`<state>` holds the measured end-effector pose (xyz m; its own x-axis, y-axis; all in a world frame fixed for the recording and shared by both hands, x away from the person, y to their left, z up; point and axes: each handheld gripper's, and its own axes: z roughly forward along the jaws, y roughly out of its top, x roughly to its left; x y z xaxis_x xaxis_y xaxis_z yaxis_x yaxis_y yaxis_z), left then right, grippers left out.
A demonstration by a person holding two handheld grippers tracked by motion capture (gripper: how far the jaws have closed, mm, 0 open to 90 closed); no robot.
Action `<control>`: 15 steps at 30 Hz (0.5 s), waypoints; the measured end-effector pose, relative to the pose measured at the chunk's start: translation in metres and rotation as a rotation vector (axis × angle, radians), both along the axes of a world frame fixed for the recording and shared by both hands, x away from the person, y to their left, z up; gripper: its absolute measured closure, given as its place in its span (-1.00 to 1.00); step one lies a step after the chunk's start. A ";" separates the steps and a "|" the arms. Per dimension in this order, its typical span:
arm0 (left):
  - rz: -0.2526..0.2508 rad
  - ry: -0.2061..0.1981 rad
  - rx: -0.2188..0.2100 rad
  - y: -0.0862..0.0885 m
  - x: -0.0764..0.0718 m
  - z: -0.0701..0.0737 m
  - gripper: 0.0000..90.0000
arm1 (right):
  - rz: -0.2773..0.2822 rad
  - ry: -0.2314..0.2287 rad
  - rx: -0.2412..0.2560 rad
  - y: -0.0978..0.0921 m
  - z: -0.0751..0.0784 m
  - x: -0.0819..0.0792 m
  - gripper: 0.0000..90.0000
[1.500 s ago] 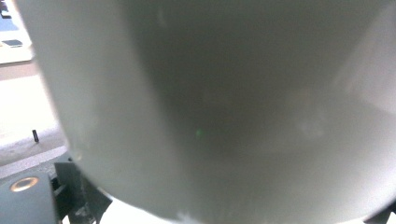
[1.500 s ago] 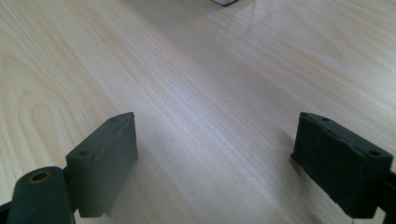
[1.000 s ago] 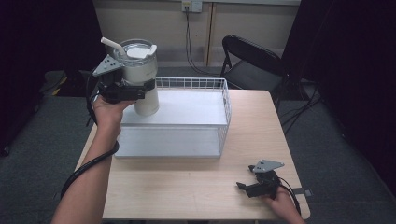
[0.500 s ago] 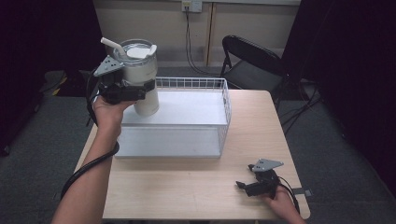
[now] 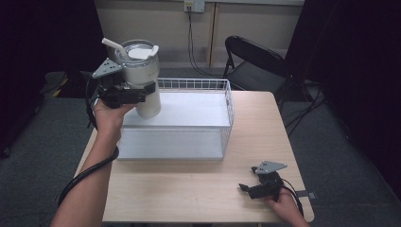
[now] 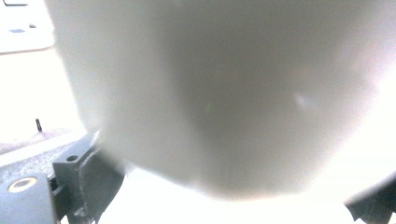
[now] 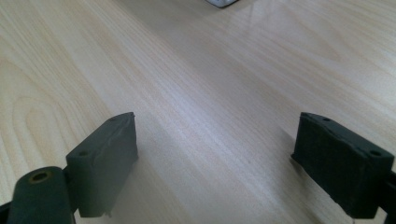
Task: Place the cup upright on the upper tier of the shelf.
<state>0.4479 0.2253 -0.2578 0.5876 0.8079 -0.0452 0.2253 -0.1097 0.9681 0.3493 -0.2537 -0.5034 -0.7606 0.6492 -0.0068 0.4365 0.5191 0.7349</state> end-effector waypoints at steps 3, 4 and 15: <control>-0.001 -0.003 -0.007 0.002 -0.003 -0.001 -0.82 | 0.000 0.000 0.000 0.000 0.000 0.000 -0.72; -0.001 -0.003 -0.007 0.002 -0.003 -0.001 -0.81 | 0.000 0.000 0.000 0.000 0.000 0.000 -0.72; -0.014 0.014 -0.006 0.022 -0.020 -0.007 -0.70 | 0.000 -0.001 0.000 0.000 0.000 0.000 -0.72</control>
